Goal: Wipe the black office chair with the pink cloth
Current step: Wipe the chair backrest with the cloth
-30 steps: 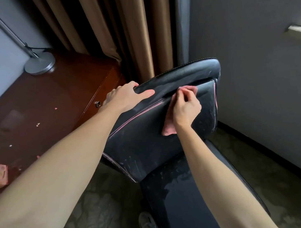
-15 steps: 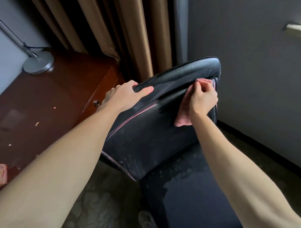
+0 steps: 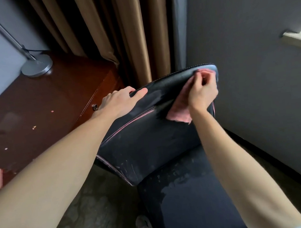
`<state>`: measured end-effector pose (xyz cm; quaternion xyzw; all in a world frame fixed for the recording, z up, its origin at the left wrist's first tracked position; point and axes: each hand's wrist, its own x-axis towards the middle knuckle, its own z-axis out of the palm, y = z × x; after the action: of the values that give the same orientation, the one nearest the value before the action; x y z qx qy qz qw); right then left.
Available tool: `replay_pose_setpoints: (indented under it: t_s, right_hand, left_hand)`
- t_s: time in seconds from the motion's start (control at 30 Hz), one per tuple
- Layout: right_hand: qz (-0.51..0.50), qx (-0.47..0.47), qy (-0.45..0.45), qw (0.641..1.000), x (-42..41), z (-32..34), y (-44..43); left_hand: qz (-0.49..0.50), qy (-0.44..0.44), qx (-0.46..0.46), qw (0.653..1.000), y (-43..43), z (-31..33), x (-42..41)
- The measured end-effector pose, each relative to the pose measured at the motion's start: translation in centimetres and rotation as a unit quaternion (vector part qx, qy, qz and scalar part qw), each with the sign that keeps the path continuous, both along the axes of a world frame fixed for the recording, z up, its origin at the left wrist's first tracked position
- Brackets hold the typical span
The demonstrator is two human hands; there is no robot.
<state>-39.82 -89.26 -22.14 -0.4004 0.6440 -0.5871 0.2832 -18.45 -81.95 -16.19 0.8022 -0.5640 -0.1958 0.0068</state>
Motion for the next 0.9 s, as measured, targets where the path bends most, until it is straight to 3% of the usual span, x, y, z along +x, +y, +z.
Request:
replay_pose_setpoints:
  t_s: [0.17, 0.33, 0.47, 0.63, 0.9]
  right_hand:
    - [-0.046, 0.023, -0.028, 0.998, -1.3, -0.6, -1.4]
    - [0.077, 0.074, 0.026, 0.994, 4.5, -1.3, 5.3]
    - [0.181, 0.043, -0.01, 0.983, 6.9, -2.2, 8.4]
    - [0.1, 0.059, -0.049, 0.992, 4.0, -1.7, 6.3]
    - [0.041, 0.111, -0.026, 0.993, 6.6, -1.4, 8.0]
  left_hand:
    - [-0.006, -0.012, -0.004, 1.0, -0.3, 0.3, -0.9]
    - [-0.006, -0.028, -0.008, 1.0, -0.5, 0.0, -0.7]
    - [0.0, -0.008, 0.008, 1.0, 0.2, 0.1, 0.0]
    - [0.006, -0.007, 0.04, 0.999, 2.0, 0.8, 1.6]
    - [0.0, 0.133, 0.014, 0.991, 2.4, -0.2, 2.6]
